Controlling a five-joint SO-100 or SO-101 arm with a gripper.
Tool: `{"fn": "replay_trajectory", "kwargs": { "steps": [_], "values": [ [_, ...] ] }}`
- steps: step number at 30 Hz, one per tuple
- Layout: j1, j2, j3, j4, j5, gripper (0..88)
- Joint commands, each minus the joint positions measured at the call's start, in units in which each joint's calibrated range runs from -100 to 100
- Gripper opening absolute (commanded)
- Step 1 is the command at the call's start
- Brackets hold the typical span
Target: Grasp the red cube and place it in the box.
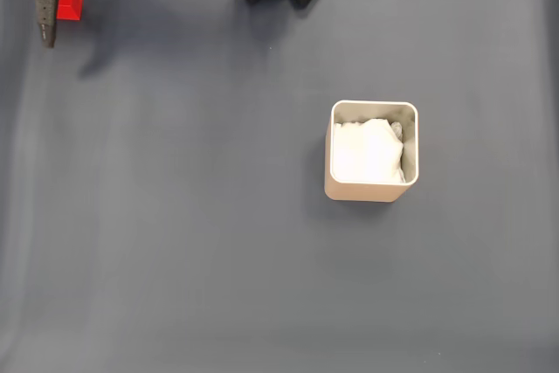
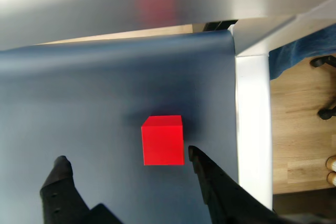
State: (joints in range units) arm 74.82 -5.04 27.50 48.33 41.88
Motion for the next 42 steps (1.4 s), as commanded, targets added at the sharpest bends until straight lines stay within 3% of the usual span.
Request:
{"fn": "replay_trajectory", "kwargs": {
  "steps": [1,34,42],
  "values": [
    [0.5,0.1,-2.6,-0.8,-0.2,51.3],
    [-1.0,2.7,-1.3,-5.0,-1.4,51.3],
    [-0.9,2.9,-1.3,-4.8,-1.6,47.7]
  ]
}}
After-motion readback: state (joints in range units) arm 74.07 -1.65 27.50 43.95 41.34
